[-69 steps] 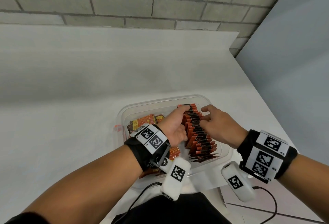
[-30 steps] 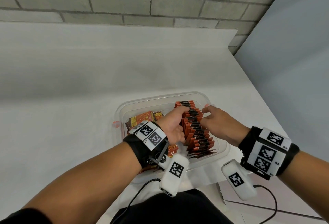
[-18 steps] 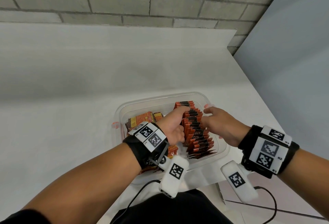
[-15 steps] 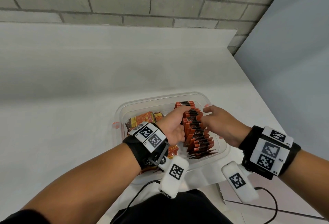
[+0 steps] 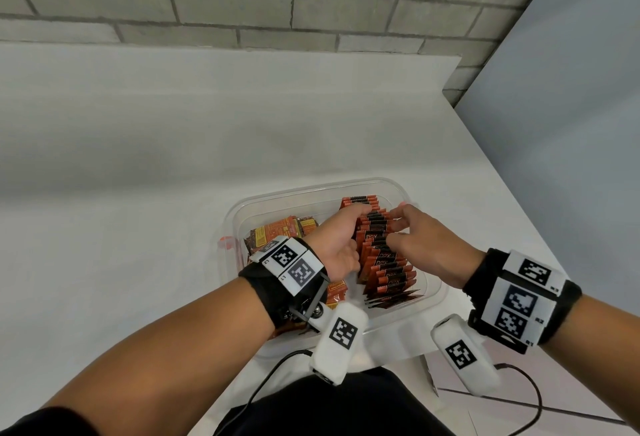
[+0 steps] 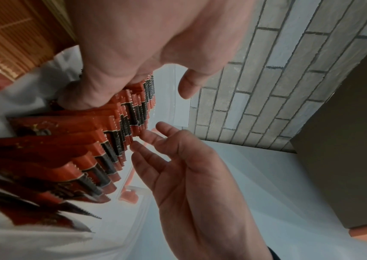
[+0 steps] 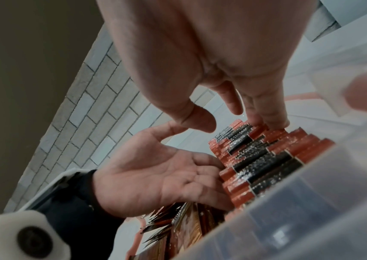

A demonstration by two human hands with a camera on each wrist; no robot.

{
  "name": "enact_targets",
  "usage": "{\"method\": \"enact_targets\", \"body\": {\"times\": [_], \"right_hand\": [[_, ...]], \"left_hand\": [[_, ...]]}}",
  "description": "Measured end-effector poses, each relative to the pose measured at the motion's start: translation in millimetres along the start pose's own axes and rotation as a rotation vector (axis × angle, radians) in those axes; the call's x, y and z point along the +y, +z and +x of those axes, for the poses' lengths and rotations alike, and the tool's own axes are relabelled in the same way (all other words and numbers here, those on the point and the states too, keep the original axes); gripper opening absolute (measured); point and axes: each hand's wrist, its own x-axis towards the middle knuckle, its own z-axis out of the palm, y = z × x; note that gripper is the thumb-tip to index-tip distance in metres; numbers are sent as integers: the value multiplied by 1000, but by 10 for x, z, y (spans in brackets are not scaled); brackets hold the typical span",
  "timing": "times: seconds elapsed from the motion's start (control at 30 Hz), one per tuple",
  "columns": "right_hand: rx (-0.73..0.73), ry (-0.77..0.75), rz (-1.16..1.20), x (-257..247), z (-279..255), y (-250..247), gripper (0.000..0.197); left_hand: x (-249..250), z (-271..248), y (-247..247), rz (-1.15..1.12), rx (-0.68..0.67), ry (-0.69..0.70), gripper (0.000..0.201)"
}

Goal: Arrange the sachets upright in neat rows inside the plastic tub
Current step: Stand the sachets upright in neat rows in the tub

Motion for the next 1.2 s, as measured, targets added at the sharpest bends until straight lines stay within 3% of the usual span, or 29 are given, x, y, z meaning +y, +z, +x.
{"method": "enact_targets", "body": {"times": [0.7,0.83,0.9,0.97,1.07,1.2], "right_hand": [[-38,-88,-5,67,-32,-66,36],[-48,-128,-28,-78,-83,-139,37],[-51,-140,-57,-191,-92,-139,34],[-116,-137,-70,-307,-83,-71,28],[-231,-140,-233,-423,-21,139,25],[-236,-159,-430,-536,95,416,55]], "left_hand": [[57,-50,-15,19,-6,-19,38],[234,-246,-173,200,22,42,52],[412,-435,-335,243,42,129,46],[609,-674,-534,286,93,250,38],[822,-953,-929,422,288,410,28],[751,-1015,-1441,712,575,448,16]]}}
